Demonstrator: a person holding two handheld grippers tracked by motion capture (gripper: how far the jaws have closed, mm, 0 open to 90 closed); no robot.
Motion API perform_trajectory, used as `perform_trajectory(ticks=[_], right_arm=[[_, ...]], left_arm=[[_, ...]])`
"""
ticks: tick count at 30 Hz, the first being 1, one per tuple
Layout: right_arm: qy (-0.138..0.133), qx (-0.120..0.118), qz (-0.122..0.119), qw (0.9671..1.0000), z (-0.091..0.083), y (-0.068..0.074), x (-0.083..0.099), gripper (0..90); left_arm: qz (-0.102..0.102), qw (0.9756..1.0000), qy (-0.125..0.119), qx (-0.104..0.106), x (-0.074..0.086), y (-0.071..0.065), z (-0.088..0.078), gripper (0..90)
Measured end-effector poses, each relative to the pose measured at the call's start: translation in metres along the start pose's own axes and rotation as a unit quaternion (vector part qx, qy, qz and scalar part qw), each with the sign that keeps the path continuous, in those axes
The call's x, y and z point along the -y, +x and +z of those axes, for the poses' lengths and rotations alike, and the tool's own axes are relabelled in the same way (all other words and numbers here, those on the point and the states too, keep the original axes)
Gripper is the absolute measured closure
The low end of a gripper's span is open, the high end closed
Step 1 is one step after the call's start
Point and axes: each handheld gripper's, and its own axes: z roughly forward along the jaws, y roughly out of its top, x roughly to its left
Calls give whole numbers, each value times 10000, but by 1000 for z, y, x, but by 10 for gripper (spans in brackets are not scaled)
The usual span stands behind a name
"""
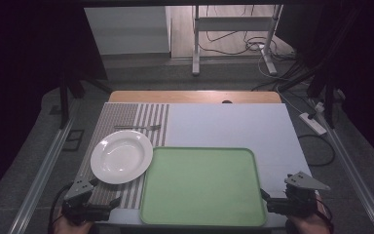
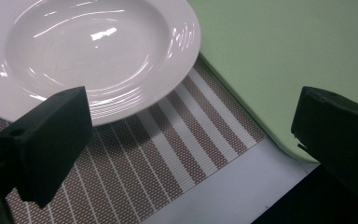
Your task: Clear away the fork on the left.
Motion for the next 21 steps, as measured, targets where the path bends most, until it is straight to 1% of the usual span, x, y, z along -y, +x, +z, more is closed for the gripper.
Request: perform_trajectory(ticks=[4, 7, 11, 14, 17, 18, 21], right_arm=[[12, -39, -48, 10000, 0, 1, 0, 0], [64, -42, -108, 9999, 0, 1, 0, 0], [70, -53, -132, 9999, 0, 1, 1, 0], [36, -44, -137, 9999, -1, 2, 2, 0], [69, -46, -184, 9998, -1, 3, 1, 0], [85, -40, -232, 9997, -1, 4, 2, 0], [87, -32, -222, 9997, -1, 4, 2, 0]], left_arm=[[20, 10000, 8, 29, 0, 0, 0, 0], [-17, 9999, -18, 108, 0, 1, 0, 2], [-12, 9999, 33, 145, -2, 2, 2, 3], [36, 9998, 70, 155, -3, 2, 3, 6], [14, 9998, 60, 203, -3, 3, 3, 7], [-7, 9998, 53, 215, -3, 3, 4, 8], [-9, 9996, 111, 273, -4, 4, 5, 8]])
